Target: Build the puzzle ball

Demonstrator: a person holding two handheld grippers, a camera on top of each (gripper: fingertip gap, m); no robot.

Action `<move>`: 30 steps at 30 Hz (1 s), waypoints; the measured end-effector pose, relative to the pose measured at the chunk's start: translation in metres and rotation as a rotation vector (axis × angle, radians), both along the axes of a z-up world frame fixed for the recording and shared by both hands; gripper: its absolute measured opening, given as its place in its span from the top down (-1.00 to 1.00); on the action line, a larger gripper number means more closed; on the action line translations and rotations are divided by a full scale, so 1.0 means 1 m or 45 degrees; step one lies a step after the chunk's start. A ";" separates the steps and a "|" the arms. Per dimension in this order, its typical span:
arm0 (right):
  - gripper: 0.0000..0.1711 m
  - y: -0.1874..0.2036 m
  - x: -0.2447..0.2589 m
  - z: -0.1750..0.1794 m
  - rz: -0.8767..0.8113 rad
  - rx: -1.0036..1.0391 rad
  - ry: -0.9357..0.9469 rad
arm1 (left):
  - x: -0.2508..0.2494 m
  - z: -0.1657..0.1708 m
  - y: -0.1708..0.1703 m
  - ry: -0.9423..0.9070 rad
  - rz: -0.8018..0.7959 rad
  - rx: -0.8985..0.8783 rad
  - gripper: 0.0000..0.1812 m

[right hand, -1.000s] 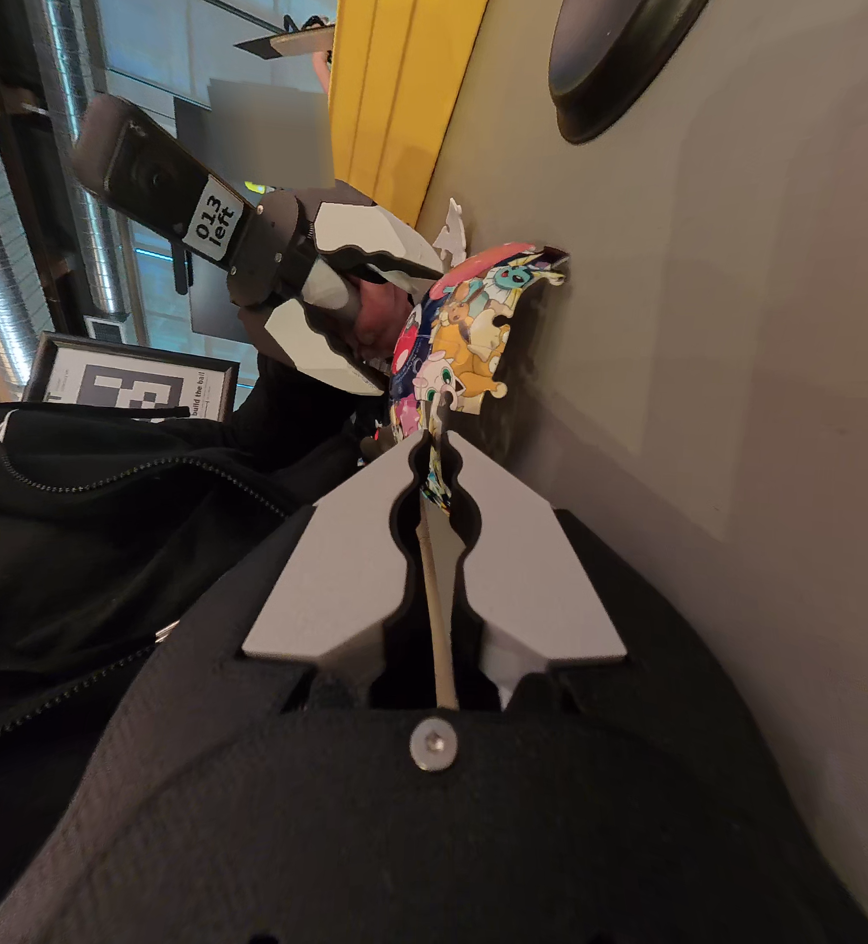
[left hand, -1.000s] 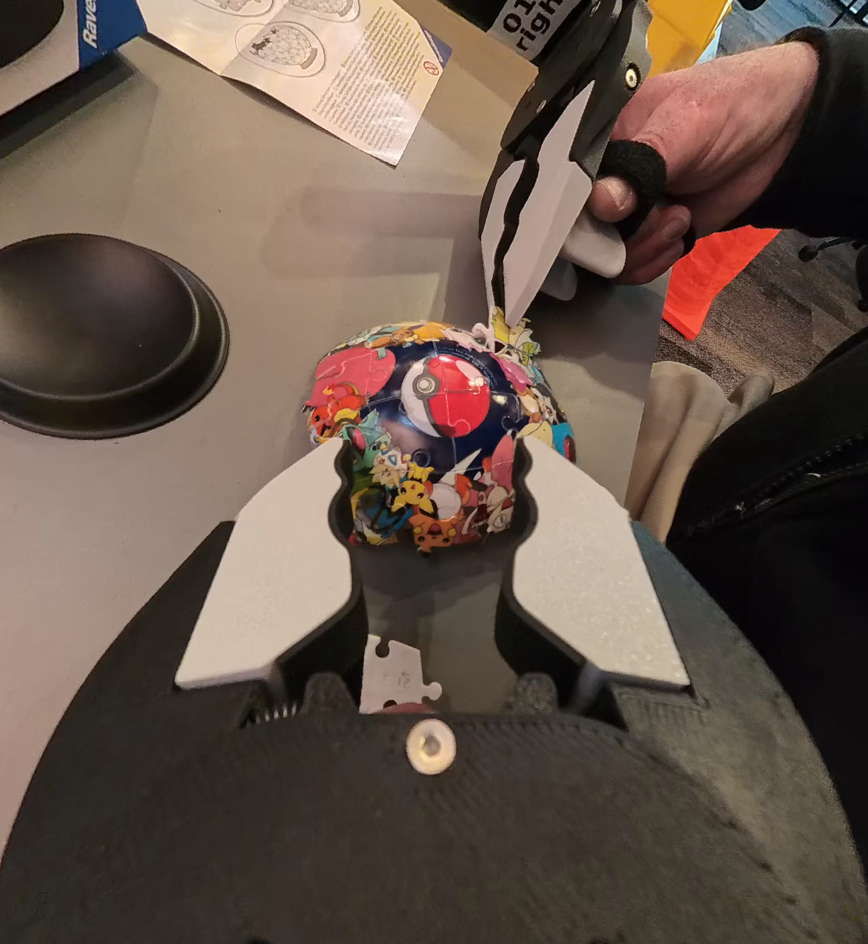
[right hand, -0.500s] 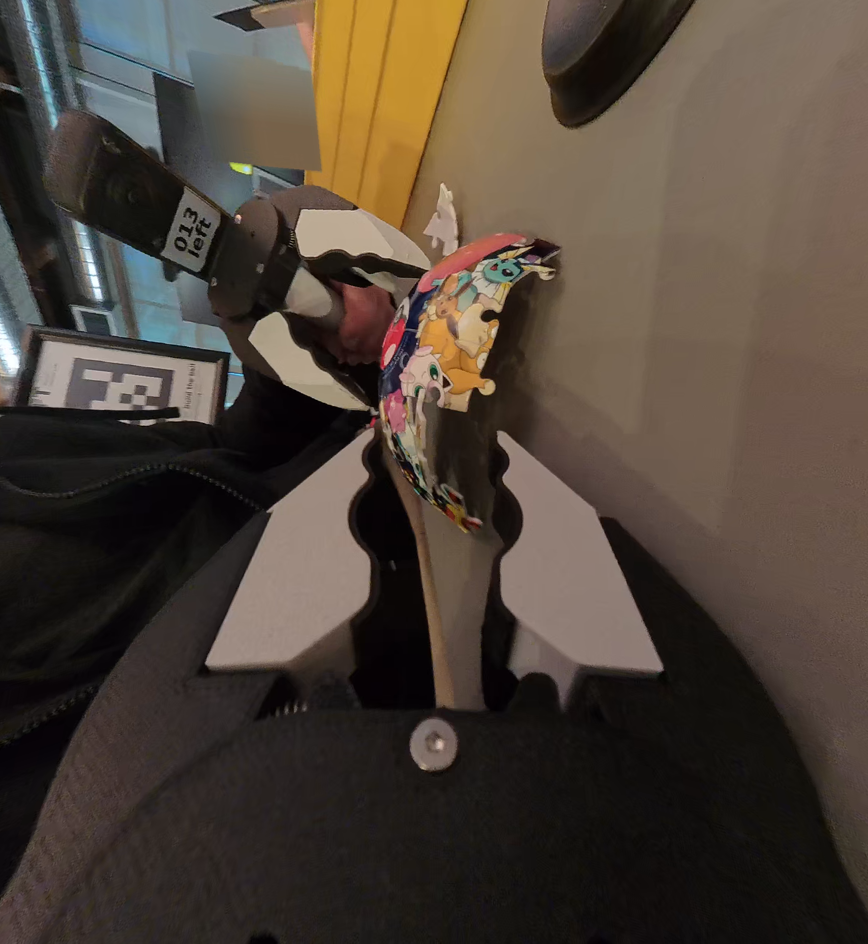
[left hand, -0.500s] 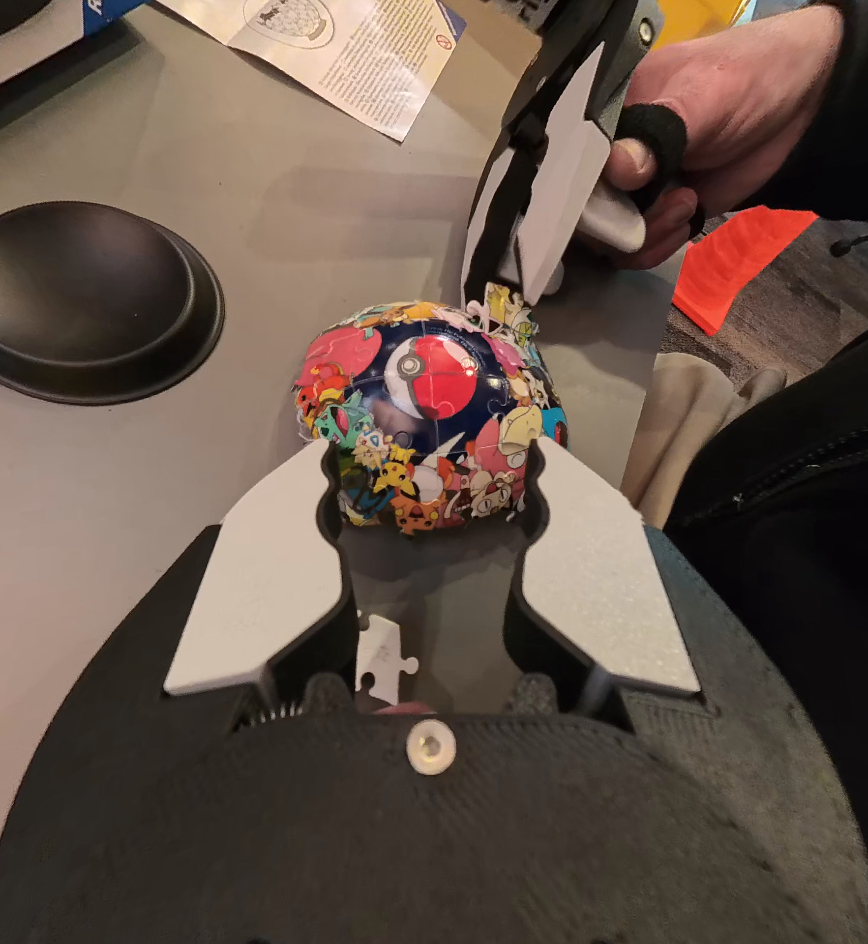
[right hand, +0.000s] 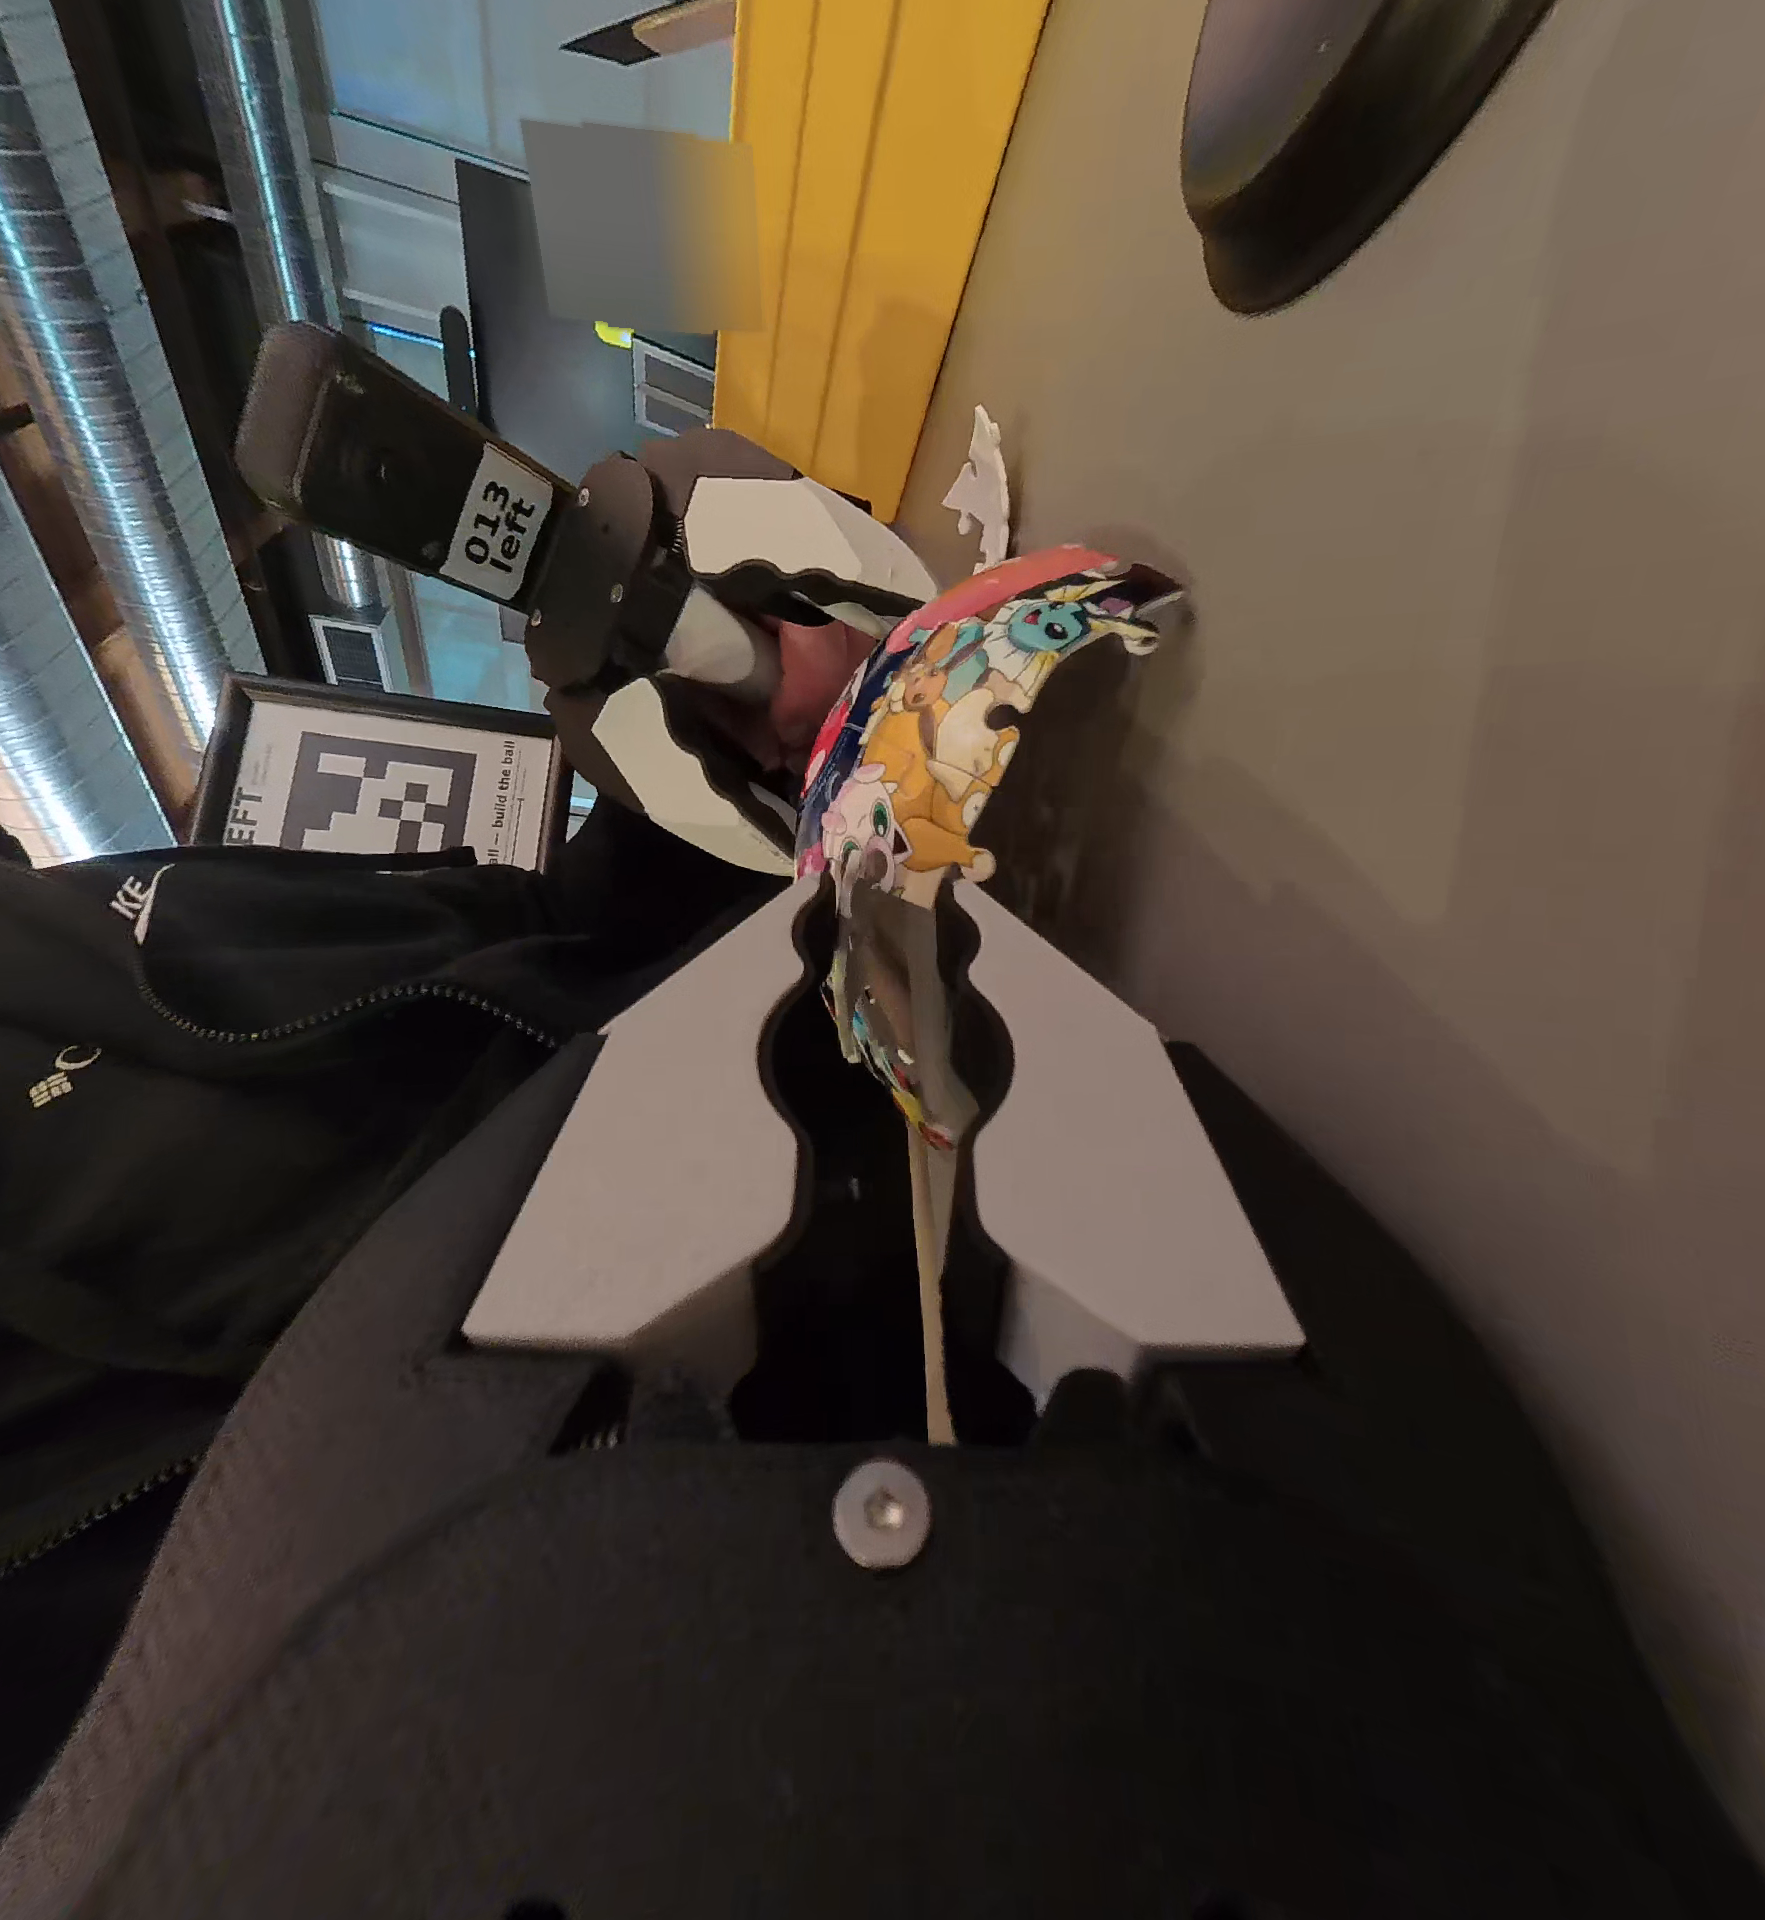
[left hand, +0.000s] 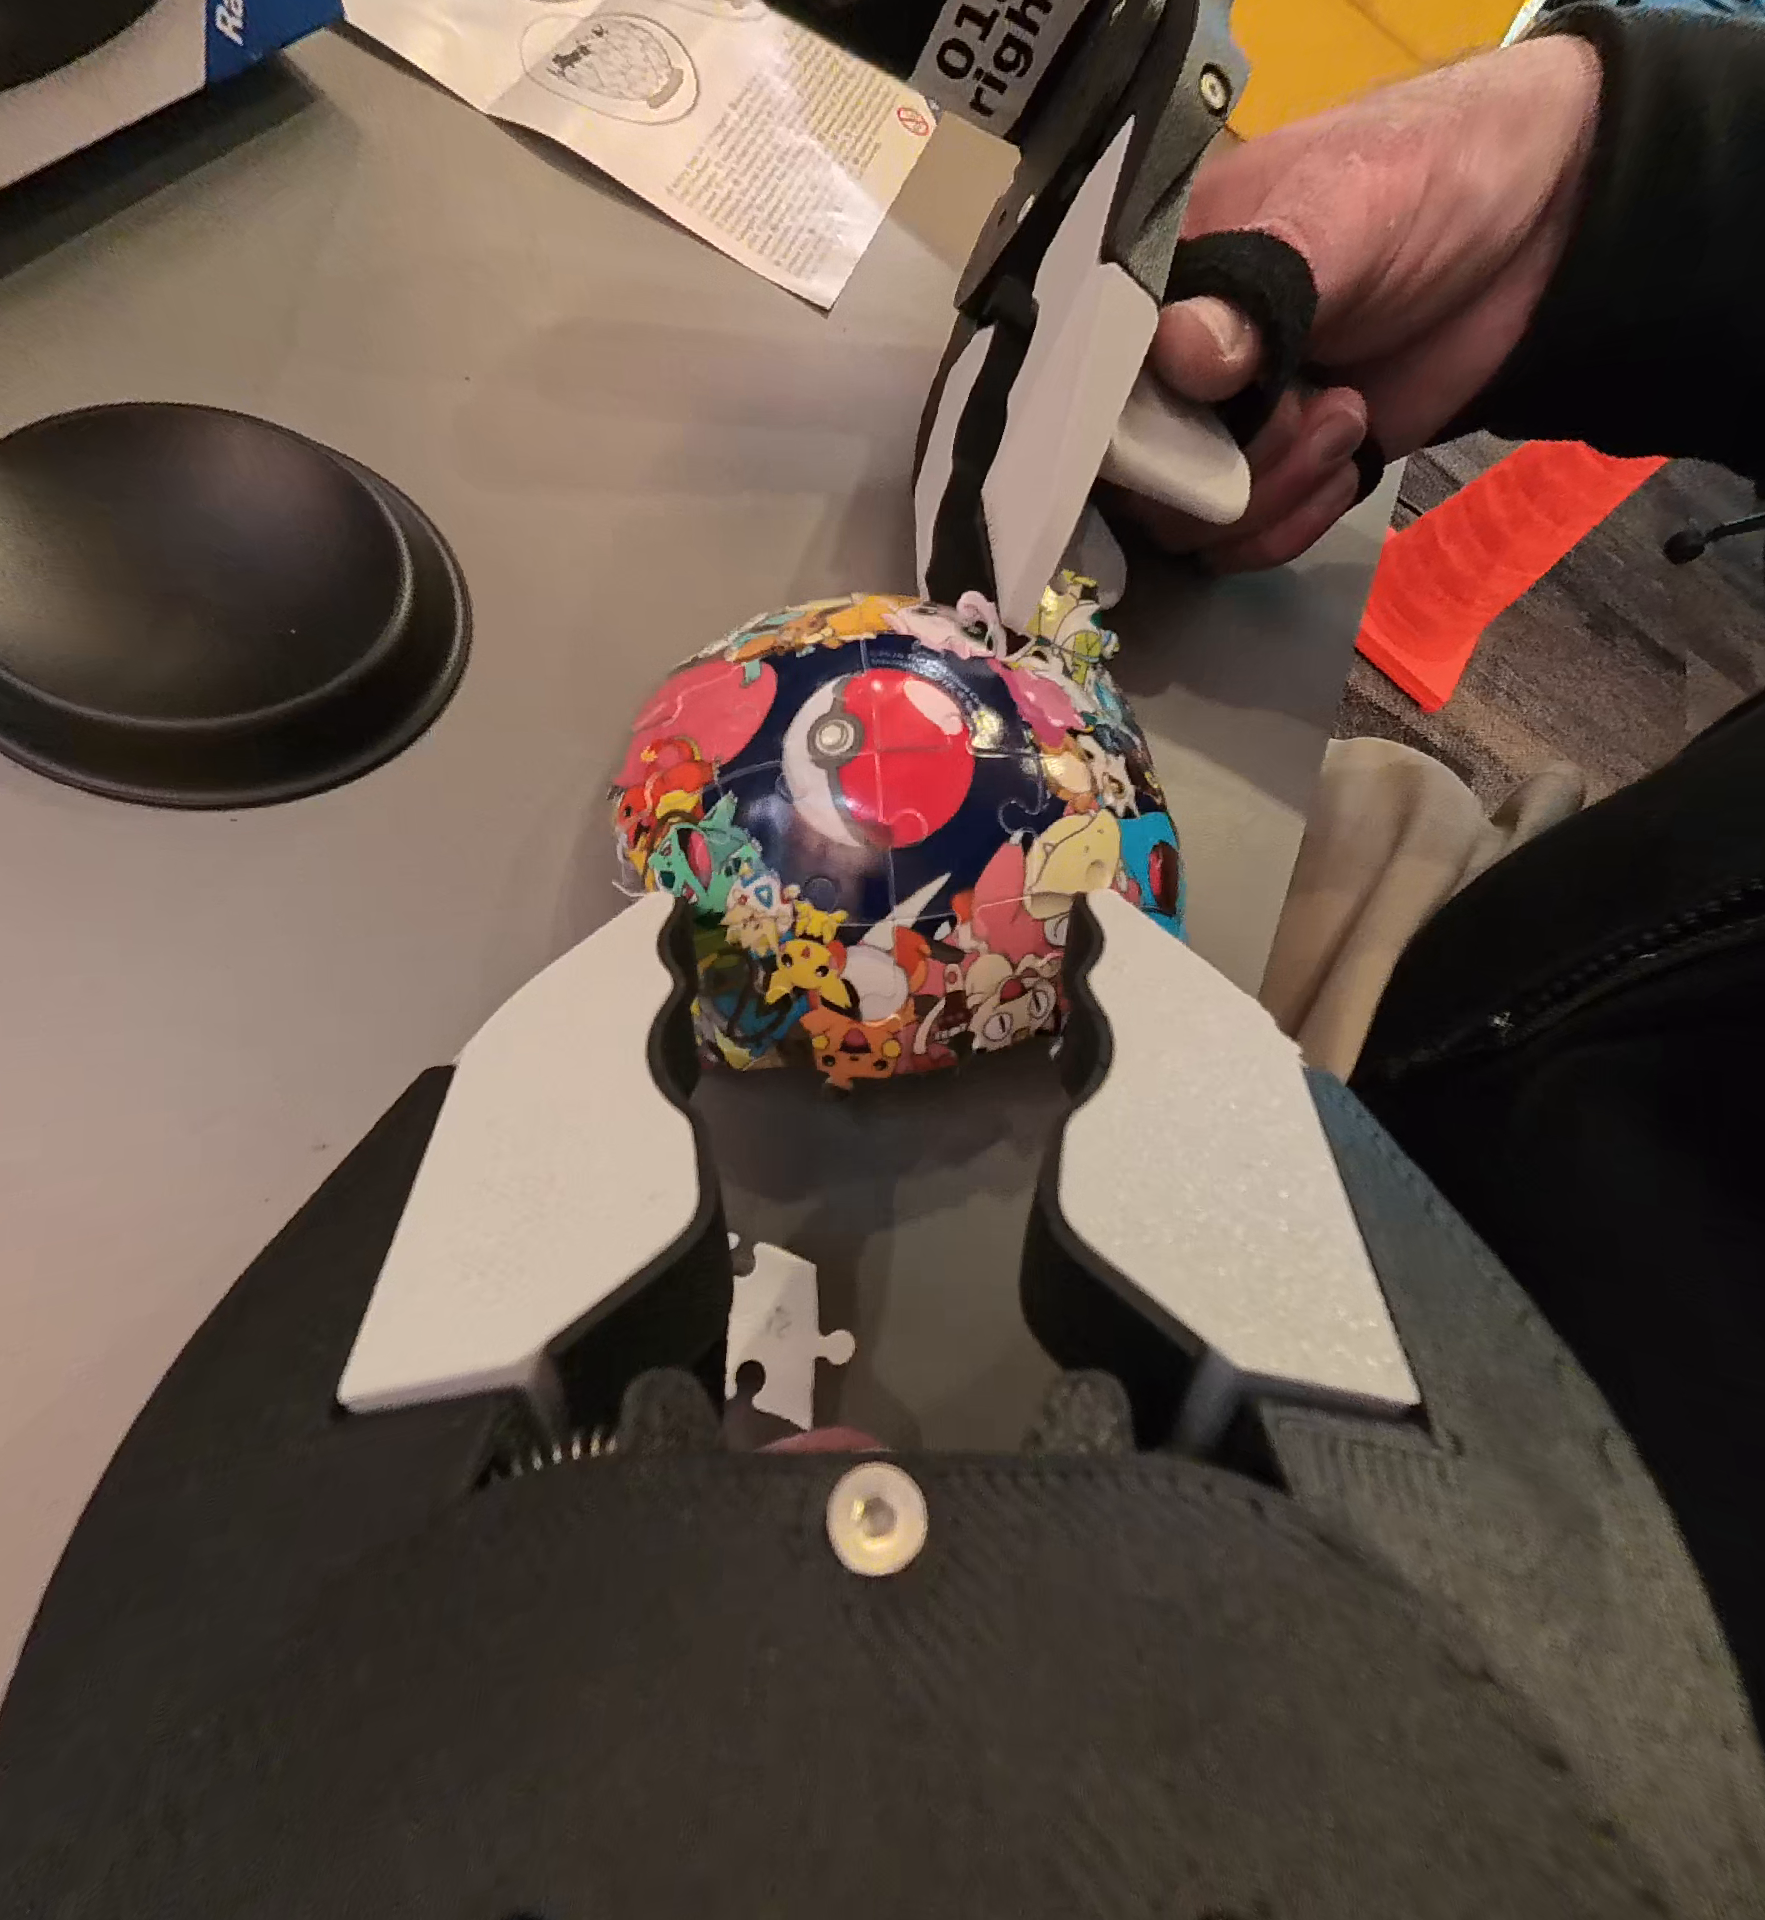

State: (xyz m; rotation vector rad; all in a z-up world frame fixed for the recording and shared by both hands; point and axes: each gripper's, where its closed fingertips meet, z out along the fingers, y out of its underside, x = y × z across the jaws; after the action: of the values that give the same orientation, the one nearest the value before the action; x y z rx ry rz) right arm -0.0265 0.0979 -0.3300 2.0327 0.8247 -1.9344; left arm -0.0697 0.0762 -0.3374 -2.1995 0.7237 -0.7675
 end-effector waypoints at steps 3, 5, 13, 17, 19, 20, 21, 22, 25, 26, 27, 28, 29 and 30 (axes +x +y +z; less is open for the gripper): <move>0.82 0.000 0.000 0.005 -0.002 -0.002 0.037 | 0.000 0.001 0.000 -0.011 0.003 0.004 0.27; 0.85 0.002 0.000 0.009 -0.011 -0.003 0.067 | 0.000 0.002 0.001 -0.016 0.003 0.007 0.27; 0.91 -0.002 0.000 0.021 -0.004 0.018 0.150 | 0.001 0.004 0.004 -0.037 0.017 0.017 0.28; 0.94 -0.004 -0.001 0.027 0.002 0.031 0.182 | 0.001 0.005 0.006 -0.045 0.022 0.020 0.28; 0.94 -0.004 -0.002 0.030 0.001 0.039 0.200 | 0.001 0.006 0.006 -0.056 0.023 0.019 0.28; 0.95 -0.004 -0.002 0.032 -0.001 0.043 0.209 | 0.002 0.006 0.007 -0.060 0.023 0.019 0.28; 0.95 -0.004 -0.003 0.033 -0.002 0.048 0.219 | 0.002 0.006 0.007 -0.061 0.023 0.020 0.28; 0.95 -0.005 -0.003 0.034 0.000 0.048 0.224 | 0.002 0.006 0.007 -0.063 0.023 0.020 0.28; 0.96 -0.005 -0.004 0.035 -0.001 0.049 0.224 | 0.002 0.006 0.009 -0.064 0.026 0.023 0.28; 0.95 -0.005 -0.004 0.036 -0.001 0.057 0.223 | 0.003 0.006 0.009 -0.062 0.025 0.025 0.27; 0.96 -0.005 -0.005 0.037 -0.004 0.056 0.226 | 0.003 0.006 0.010 -0.059 0.024 0.029 0.27; 0.96 -0.005 -0.005 0.038 -0.003 0.064 0.232 | 0.003 0.006 0.010 -0.055 0.020 0.032 0.27; 0.96 -0.006 -0.006 0.039 0.001 0.069 0.235 | 0.004 0.006 0.010 -0.051 0.017 0.035 0.27; 0.97 -0.006 -0.006 0.039 -0.002 0.076 0.234 | 0.003 0.006 0.010 -0.050 0.017 0.036 0.27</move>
State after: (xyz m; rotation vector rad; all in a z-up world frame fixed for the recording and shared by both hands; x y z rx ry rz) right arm -0.0326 0.0924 -0.2911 1.9082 0.9320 -2.1468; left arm -0.0662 0.0866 -0.3317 -2.1560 0.6957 -0.7869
